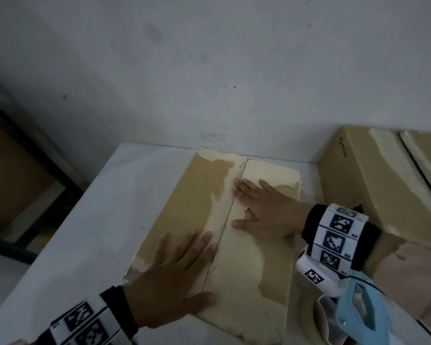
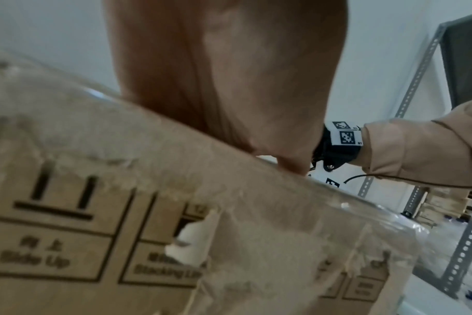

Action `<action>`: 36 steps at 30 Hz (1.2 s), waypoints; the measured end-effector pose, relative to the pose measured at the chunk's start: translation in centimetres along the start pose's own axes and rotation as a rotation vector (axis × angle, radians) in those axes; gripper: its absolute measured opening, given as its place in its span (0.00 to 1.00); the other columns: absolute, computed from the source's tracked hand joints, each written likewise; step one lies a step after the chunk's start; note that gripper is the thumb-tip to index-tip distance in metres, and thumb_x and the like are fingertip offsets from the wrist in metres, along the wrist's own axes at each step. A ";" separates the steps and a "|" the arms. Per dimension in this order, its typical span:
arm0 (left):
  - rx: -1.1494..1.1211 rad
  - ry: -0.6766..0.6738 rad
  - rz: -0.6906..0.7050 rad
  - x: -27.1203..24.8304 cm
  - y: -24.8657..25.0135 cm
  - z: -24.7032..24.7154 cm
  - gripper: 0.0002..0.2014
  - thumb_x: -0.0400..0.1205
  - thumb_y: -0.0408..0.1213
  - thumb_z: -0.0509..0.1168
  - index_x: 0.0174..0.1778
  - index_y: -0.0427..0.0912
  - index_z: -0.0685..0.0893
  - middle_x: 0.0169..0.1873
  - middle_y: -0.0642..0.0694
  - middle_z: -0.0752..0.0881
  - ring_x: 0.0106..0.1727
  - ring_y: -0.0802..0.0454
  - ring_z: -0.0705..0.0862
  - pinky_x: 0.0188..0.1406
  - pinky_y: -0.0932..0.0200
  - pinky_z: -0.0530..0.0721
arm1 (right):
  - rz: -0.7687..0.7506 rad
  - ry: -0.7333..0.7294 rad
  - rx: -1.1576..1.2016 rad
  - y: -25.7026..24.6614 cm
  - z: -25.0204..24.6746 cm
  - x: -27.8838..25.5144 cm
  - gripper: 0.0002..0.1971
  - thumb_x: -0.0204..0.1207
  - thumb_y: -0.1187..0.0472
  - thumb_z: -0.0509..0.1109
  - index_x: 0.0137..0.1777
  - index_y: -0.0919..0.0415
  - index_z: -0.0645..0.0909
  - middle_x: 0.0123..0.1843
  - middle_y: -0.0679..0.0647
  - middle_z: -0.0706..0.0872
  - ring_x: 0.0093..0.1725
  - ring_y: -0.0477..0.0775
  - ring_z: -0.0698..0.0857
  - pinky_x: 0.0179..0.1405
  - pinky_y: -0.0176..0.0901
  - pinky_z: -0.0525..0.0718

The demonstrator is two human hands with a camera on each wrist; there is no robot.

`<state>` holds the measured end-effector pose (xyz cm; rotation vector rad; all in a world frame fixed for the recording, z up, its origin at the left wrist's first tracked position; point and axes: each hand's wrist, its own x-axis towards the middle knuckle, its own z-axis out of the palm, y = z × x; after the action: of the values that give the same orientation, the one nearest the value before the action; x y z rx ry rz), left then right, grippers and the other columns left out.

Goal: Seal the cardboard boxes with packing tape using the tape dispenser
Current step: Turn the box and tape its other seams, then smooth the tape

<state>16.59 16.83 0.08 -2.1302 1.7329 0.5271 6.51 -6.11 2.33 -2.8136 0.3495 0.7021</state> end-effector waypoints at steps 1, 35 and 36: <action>-0.009 -0.022 0.005 0.1 0.0 0.1 0.37 0.80 0.68 0.38 0.77 0.47 0.62 0.80 0.50 0.60 0.75 0.52 0.65 0.63 0.43 0.63 | -0.016 0.003 -0.017 -0.3 0.2 -0.1 0.48 0.70 0.27 0.42 0.79 0.59 0.31 0.78 0.48 0.27 0.79 0.47 0.30 0.75 0.46 0.29; -0.082 0.255 -0.024 1.8 2.0 0.2 0.34 0.83 0.60 0.34 0.71 0.43 0.72 0.70 0.44 0.78 0.68 0.45 0.80 0.53 0.34 0.81 | -0.070 0.371 0.063 -0.4 5.3 -2.8 0.50 0.61 0.25 0.20 0.81 0.51 0.45 0.78 0.38 0.37 0.81 0.44 0.40 0.76 0.50 0.31; -0.086 0.269 -0.016 1.6 2.2 0.3 0.34 0.83 0.60 0.34 0.72 0.44 0.71 0.70 0.44 0.78 0.69 0.45 0.79 0.54 0.34 0.80 | -0.062 0.401 0.110 -0.4 5.0 -2.4 0.51 0.62 0.26 0.20 0.81 0.52 0.47 0.79 0.40 0.38 0.81 0.45 0.41 0.76 0.49 0.32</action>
<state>14.73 15.23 -1.03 -2.3646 1.8600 0.3285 2.35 -4.00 -0.79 -2.8299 0.3514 0.0963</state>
